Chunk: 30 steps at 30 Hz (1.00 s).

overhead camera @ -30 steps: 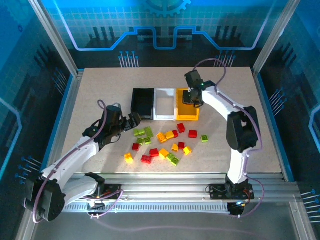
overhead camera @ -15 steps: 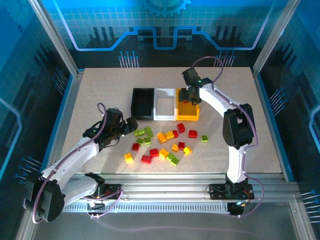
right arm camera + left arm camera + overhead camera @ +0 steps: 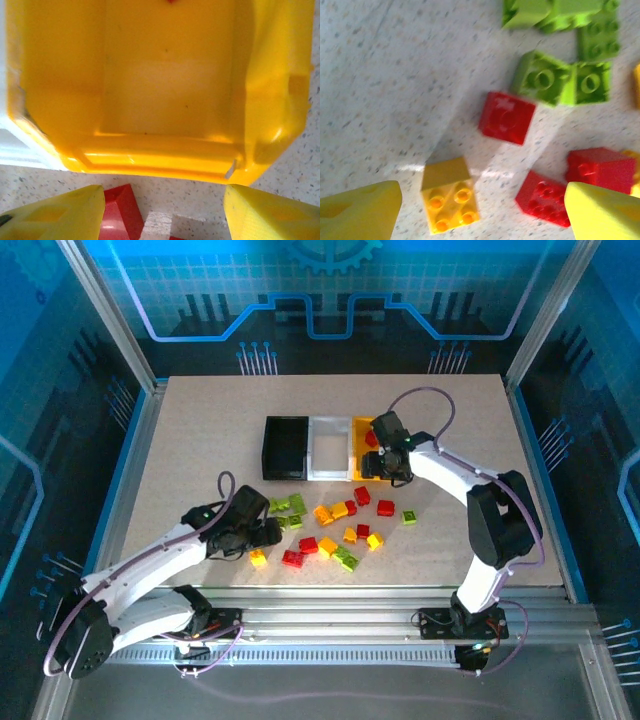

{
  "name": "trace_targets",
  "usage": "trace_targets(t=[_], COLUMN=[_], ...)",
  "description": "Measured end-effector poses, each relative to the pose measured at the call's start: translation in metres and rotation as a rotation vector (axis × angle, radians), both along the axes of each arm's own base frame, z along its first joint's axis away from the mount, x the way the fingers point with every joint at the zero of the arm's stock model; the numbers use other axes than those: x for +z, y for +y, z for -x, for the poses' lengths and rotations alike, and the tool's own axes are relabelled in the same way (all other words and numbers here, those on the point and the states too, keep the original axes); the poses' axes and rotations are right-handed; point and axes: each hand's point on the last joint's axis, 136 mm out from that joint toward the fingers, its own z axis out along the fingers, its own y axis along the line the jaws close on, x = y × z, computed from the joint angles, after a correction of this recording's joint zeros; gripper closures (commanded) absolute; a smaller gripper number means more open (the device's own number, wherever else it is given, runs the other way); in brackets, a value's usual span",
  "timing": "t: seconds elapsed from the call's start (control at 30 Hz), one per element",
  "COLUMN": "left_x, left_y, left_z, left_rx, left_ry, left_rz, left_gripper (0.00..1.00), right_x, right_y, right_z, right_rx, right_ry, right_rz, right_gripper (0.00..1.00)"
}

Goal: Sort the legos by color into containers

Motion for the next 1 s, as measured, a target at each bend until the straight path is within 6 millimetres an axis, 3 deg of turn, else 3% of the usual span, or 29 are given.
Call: trace_targets(t=[0.27, 0.53, 0.63, 0.83, 1.0], left_x=[-0.022, -0.041, -0.042, -0.039, -0.029], left_y=[0.006, 0.002, 0.001, -0.001, -0.001], left_z=[0.01, 0.006, 0.006, 0.007, 0.006], left_rx=[0.0, -0.037, -0.047, -0.063, -0.063], left_ry=[0.084, 0.127, 0.131, 0.124, 0.1], left_rz=[-0.054, -0.093, -0.092, -0.08, -0.067], left_gripper=[0.25, 0.48, 0.62, 0.78, 0.79], right_x=[0.014, 0.038, 0.045, 0.047, 0.047], right_y=[0.001, 0.001, -0.002, -0.01, -0.014], right_z=[-0.002, -0.003, -0.003, -0.006, -0.008], right_rx=[0.0, -0.003, -0.008, -0.031, -0.04], right_ry=[-0.048, -0.108, -0.124, -0.129, -0.129], right_rz=[-0.028, -0.053, -0.059, -0.058, -0.059], right_gripper=[0.34, 0.34, 0.34, 0.34, 0.34])
